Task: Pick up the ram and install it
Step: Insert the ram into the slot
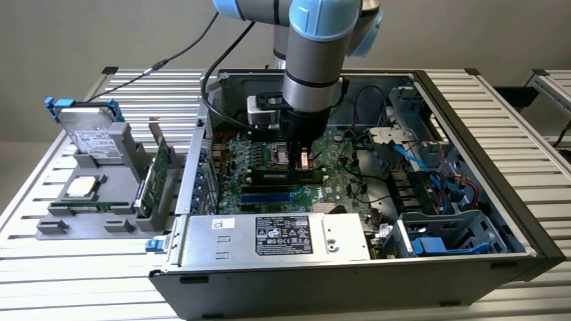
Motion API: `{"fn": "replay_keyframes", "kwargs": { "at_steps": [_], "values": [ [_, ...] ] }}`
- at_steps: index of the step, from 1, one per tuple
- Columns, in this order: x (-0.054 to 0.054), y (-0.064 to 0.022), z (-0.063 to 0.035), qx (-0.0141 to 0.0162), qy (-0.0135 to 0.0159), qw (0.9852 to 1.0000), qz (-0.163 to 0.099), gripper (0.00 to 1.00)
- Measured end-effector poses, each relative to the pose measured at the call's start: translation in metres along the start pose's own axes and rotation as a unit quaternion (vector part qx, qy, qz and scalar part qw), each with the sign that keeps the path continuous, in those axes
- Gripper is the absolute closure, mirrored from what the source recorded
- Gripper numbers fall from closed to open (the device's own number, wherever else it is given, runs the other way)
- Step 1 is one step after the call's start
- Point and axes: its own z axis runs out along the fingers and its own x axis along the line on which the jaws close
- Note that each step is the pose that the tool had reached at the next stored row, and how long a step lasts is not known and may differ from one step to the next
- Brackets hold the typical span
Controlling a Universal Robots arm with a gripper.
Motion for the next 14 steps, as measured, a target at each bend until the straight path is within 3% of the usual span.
{"fn": "replay_keyframes", "kwargs": {
  "at_steps": [14],
  "values": [
    [0.0,-0.0014,-0.0018,-0.0027,0.0005,1.0,0.0,0.85]
  ]
}}
